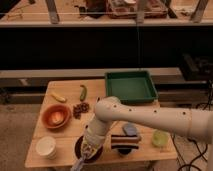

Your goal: Wipe purple bowl with towel

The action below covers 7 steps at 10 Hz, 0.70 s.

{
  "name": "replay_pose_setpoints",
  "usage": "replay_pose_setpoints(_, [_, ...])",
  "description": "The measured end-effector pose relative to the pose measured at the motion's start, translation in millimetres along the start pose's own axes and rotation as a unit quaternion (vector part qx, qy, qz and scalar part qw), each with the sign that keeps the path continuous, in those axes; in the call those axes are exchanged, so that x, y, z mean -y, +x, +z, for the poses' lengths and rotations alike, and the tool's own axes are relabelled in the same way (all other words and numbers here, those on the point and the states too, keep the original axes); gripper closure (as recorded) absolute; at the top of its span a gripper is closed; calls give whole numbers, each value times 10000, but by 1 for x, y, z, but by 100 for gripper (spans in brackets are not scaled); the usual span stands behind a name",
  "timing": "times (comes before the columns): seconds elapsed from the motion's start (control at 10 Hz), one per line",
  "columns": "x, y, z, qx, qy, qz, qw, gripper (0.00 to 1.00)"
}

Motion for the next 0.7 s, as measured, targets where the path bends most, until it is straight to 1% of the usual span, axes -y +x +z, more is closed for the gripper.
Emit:
replay_pose_setpoints(0.1, [-9, 6, -10, -75, 33, 121, 9999, 100])
replay_pose_setpoints(0.3, [-3, 21, -21, -245, 52, 169, 9995, 100])
replay_pose_setpoints(0.5, [19, 36, -25, -386, 48, 100, 9992, 100])
replay_pose_setpoints(0.7, [38, 38, -19, -396, 23, -34, 9992, 100])
